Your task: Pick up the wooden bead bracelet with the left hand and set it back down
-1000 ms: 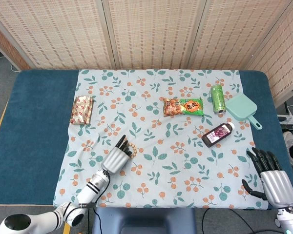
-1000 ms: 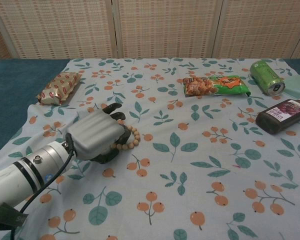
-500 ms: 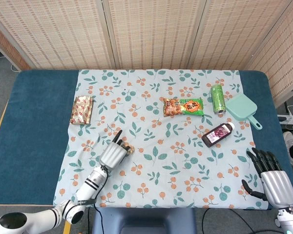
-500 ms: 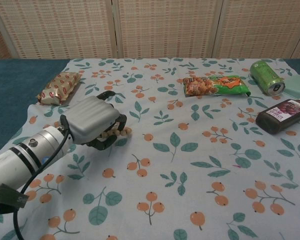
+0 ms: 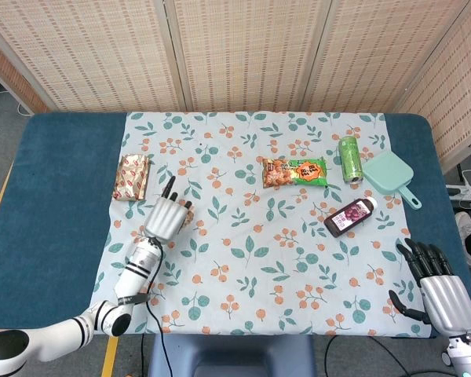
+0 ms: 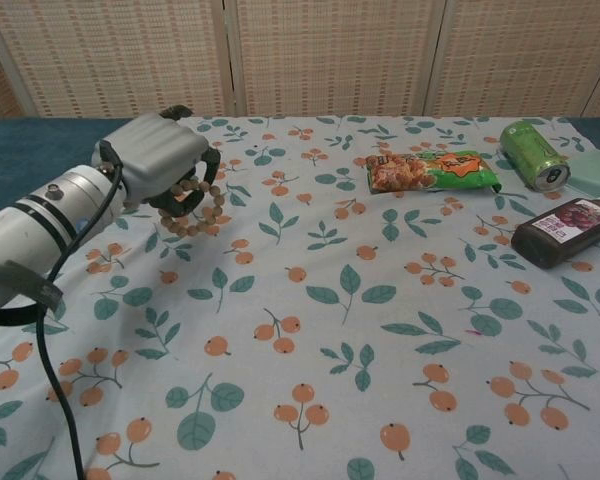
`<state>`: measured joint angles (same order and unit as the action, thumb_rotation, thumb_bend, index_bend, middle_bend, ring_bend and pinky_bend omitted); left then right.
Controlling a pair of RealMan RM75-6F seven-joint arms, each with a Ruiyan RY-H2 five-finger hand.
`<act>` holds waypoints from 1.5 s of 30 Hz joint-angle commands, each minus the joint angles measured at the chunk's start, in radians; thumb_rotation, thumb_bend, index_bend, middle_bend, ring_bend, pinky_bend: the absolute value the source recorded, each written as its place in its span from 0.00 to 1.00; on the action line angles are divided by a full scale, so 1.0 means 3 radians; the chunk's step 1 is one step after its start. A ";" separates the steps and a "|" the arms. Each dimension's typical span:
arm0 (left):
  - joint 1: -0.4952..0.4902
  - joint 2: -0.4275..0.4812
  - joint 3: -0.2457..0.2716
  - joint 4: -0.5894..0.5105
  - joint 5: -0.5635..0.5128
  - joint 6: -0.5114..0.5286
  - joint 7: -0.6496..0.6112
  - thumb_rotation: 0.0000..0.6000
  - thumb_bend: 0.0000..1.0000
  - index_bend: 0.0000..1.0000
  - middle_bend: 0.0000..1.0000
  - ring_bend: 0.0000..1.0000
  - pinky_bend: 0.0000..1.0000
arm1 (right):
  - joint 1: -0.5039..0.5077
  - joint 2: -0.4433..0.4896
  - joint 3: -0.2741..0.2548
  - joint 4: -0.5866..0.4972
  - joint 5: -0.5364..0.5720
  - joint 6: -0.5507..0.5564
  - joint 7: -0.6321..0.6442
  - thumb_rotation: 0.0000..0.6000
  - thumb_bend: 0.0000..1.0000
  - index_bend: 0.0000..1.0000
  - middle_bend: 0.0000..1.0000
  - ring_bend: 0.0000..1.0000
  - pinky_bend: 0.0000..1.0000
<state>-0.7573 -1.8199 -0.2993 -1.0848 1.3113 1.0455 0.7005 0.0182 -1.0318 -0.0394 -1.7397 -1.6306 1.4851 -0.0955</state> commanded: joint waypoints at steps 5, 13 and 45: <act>-0.0121 -0.0221 -0.0387 0.0515 -0.0204 0.0563 -0.0106 1.00 0.71 0.74 0.80 0.41 0.02 | 0.0008 0.0019 -0.0014 0.0004 -0.0035 -0.0006 0.0058 0.64 0.32 0.00 0.00 0.00 0.00; 0.0118 -0.0140 -0.1556 -0.0722 -0.2612 -0.0186 -0.0288 1.00 0.76 0.69 0.84 0.47 0.12 | 0.0004 0.0029 -0.0018 0.0016 -0.0062 0.0019 0.0107 0.64 0.32 0.00 0.00 0.00 0.00; 0.0307 0.1601 -0.1887 -0.1622 -0.6445 -0.2226 -0.1637 1.00 0.71 0.45 0.77 0.44 0.06 | 0.0003 0.0034 -0.0038 0.0009 -0.0125 0.0039 0.0134 0.64 0.32 0.00 0.00 0.00 0.00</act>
<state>-0.6552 -1.3573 -0.8902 -1.5790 -0.6456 0.3969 0.2388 0.0195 -1.0219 -0.0509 -1.7371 -1.6673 1.4958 -0.0555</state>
